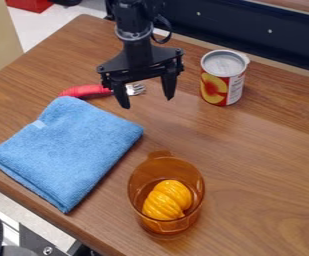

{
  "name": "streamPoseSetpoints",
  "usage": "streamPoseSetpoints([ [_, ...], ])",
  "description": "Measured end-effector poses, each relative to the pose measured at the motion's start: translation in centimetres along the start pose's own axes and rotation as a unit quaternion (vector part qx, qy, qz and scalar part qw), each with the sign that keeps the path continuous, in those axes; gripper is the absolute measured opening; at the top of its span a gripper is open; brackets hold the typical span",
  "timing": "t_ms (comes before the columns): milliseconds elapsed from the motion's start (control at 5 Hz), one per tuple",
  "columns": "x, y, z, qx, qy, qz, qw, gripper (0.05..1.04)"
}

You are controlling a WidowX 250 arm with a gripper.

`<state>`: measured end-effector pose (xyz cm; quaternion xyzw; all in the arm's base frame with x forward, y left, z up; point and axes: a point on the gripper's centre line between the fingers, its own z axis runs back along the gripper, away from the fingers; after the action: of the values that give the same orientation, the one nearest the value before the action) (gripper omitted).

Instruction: Picked up the red fork and put it on the orange bowl

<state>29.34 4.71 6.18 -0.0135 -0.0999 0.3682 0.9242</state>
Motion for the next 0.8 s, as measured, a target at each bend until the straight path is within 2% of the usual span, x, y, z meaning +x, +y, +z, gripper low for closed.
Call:
streamPoseSetpoints([
  [200,-0.4,0.3,-0.6,0.009,0.013,-0.007,0.9999,0.993],
  [400,0.8,1.2,-0.1,0.02,0.016,-0.105,0.9941,0.993],
  [600,2.6,2.1,-0.1,0.057,0.002,-0.198,0.9785,0.993],
  [800,4.3,3.0,0.0,0.067,0.026,-0.33,0.9411,0.993],
])
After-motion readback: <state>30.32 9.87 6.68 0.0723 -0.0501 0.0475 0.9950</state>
